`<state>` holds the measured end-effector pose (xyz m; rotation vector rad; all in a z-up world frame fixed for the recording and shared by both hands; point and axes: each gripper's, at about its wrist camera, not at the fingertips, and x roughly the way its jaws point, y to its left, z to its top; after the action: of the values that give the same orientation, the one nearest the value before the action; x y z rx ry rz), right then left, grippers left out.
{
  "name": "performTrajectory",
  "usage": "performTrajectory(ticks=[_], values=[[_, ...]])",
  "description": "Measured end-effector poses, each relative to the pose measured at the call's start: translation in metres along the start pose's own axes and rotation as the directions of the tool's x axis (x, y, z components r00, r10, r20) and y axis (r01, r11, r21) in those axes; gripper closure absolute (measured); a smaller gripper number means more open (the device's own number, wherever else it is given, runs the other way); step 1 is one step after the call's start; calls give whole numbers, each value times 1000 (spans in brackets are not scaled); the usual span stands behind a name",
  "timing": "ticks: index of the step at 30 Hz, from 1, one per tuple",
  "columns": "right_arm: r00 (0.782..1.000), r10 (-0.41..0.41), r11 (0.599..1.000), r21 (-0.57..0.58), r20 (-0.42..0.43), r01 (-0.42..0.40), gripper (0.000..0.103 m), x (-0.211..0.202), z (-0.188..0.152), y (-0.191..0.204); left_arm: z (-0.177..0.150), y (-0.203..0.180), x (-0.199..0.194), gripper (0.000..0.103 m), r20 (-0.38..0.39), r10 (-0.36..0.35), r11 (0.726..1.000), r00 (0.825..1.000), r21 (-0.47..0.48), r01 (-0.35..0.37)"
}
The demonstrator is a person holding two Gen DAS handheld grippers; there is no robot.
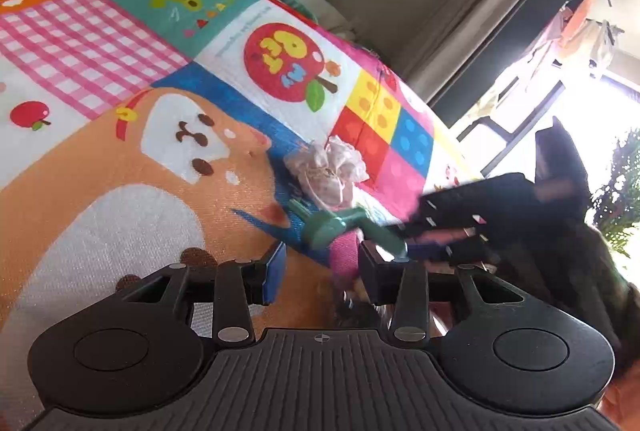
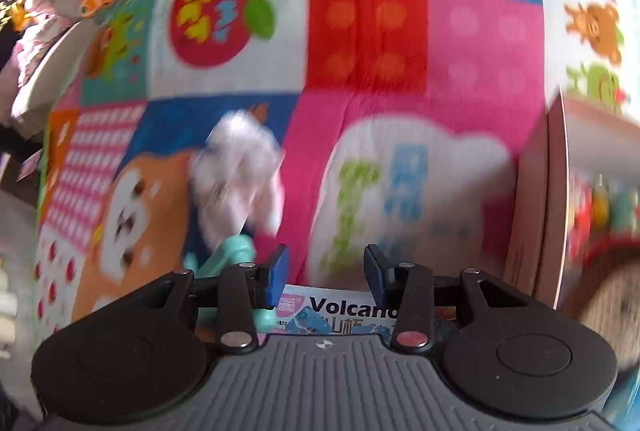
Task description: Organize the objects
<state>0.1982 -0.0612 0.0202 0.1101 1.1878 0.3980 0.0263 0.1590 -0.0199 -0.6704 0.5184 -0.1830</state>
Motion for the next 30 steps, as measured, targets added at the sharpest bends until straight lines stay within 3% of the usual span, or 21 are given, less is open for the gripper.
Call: performTrajectory(ticks=[3,5,6,8,9,10,12,14,15,16,18,19,21,22,23,27,30], values=[[995,91,995,32,-32,-90,61,-20,-23,-4,1,1,1,60,-8,17,1000,1000,-9,-17],[993,101,995,-23,53,-100,61,-48,-43,-4,2,2,0,60,-12,27,999,1000,-21,-28],[989,90,994,-71,121,-82,60,-65,-55,-4,3,1,-1,60,-12,40,999,999,-18,-40],[969,61,987,-159,241,-23,43,-98,-84,-7,3,-5,-8,60,-20,69,998,997,10,-69],[957,50,983,-185,284,3,29,-110,-97,-10,2,-9,-12,60,-35,73,997,997,26,-72],[950,45,978,-208,308,22,22,-119,-110,-14,1,-14,-16,60,-59,78,996,995,49,-75],[947,15,965,-252,321,70,22,-127,-130,-21,-3,-31,-23,59,-140,106,987,985,134,-87],[926,-61,943,-281,374,175,22,-132,-147,-30,-14,-53,-31,59,-215,127,967,968,242,-73],[899,-116,919,-298,422,258,22,-134,-156,-33,-20,-63,-36,59,-240,130,957,962,284,-58],[855,-183,879,-308,485,363,22,-136,-167,-35,-28,-72,-40,59,-264,134,948,955,316,-45],[743,-301,783,-291,598,550,22,-136,-186,-42,-43,-85,-42,59,-305,159,937,939,347,-45],[719,-327,767,-272,613,582,21,-138,-191,-48,-49,-88,-41,59,-310,179,932,934,358,-60],[726,-340,799,-223,598,558,20,-151,-196,-73,-59,-96,-35,59,-285,239,907,928,407,-108],[719,-355,807,-191,597,558,20,-159,-200,-85,-62,-100,-32,59,-269,275,890,923,433,-140],[697,-384,797,-163,605,581,20,-165,-206,-96,-66,-103,-30,59,-255,298,876,920,455,-158],[569,-526,697,-63,632,714,18,-192,-241,-147,-71,-109,-24,59,-233,315,859,920,482,-172],[524,-597,680,37,608,732,18,-218,-268,-186,-73,-112,-23,59,-233,291,871,928,466,-156]])
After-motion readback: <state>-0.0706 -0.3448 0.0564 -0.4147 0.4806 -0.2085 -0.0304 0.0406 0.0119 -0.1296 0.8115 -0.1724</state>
